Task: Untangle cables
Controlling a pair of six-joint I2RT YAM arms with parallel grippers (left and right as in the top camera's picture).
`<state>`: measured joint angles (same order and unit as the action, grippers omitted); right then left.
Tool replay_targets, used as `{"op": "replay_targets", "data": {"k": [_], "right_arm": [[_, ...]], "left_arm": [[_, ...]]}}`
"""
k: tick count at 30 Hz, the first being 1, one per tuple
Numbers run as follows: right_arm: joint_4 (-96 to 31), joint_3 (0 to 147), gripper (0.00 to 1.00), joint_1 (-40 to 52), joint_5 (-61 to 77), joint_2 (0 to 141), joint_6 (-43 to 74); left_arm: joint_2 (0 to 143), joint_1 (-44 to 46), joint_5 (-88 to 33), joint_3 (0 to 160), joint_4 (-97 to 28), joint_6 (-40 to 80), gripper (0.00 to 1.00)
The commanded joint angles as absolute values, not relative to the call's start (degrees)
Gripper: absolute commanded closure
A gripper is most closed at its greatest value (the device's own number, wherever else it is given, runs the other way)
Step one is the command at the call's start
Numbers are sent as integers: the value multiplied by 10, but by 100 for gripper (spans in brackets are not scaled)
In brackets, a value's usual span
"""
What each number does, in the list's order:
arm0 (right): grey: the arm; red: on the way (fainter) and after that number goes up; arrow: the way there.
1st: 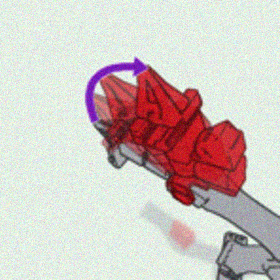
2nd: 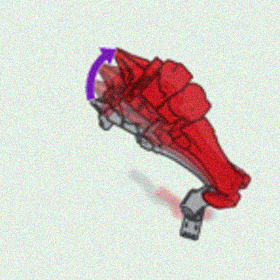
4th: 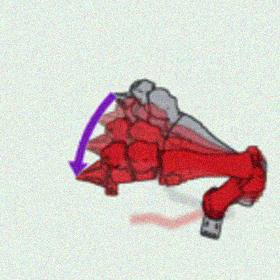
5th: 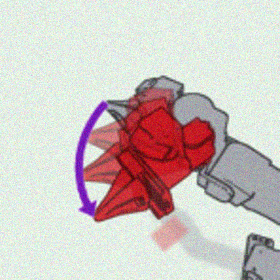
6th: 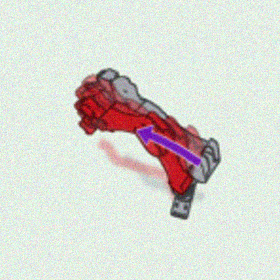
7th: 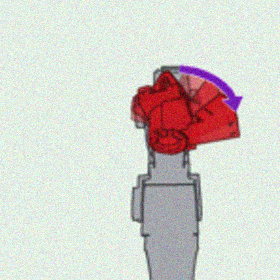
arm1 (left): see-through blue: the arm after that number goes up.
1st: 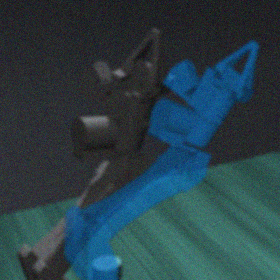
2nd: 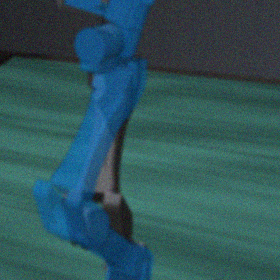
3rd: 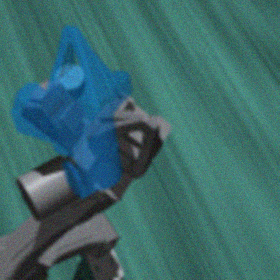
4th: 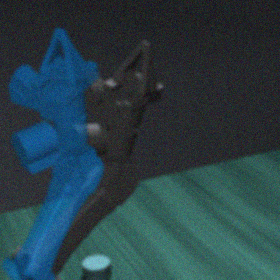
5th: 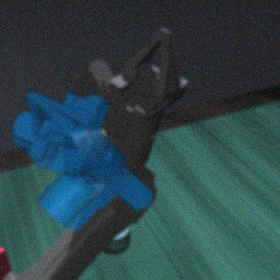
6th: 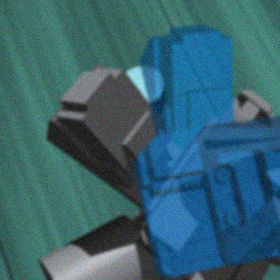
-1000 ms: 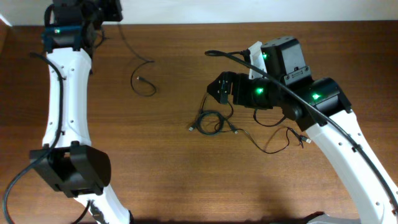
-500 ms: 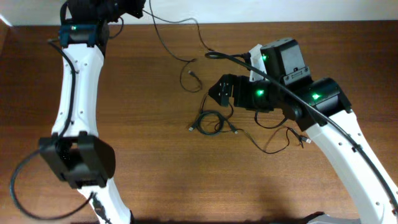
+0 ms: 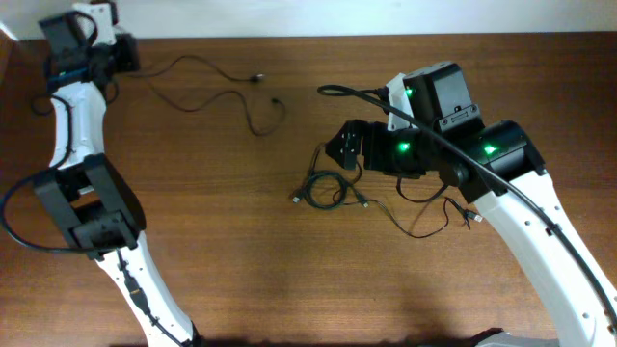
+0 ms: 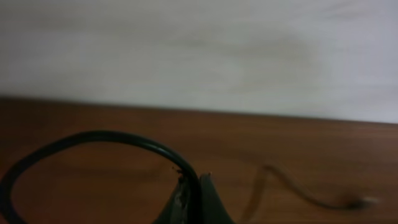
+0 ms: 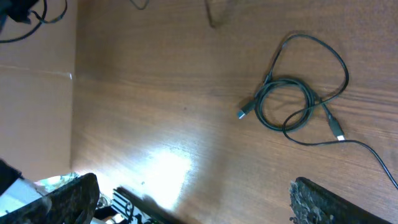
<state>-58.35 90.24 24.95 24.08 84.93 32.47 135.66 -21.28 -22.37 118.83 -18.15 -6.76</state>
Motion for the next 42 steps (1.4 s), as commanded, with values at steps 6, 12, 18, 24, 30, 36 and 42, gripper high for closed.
{"op": "replay_targets", "data": {"k": [6,12,18,24,30,36,42], "right_arm": [[-594,909,2,251,233,850,317],[-598,909,2,251,222,850,317],[-607,909,2,251,222,856,317],[-620,909,2,251,223,867,316],[-627,909,2,251,223,888,317],[-627,909,2,251,223,895,317],[-631,909,2,251,223,895,317]], "left_arm": [[1397,-291,-85,1197,-120,-164,34],[1396,-336,-85,1197,-149,-164,1],[1396,-338,-100,1197,-214,-156,1],[1371,-321,-129,1197,-246,-90,1],[1252,-316,-213,1197,-354,-6,1],[1177,-307,-293,1197,-519,87,1],[1180,-288,-163,1125,-623,309,1]]}}
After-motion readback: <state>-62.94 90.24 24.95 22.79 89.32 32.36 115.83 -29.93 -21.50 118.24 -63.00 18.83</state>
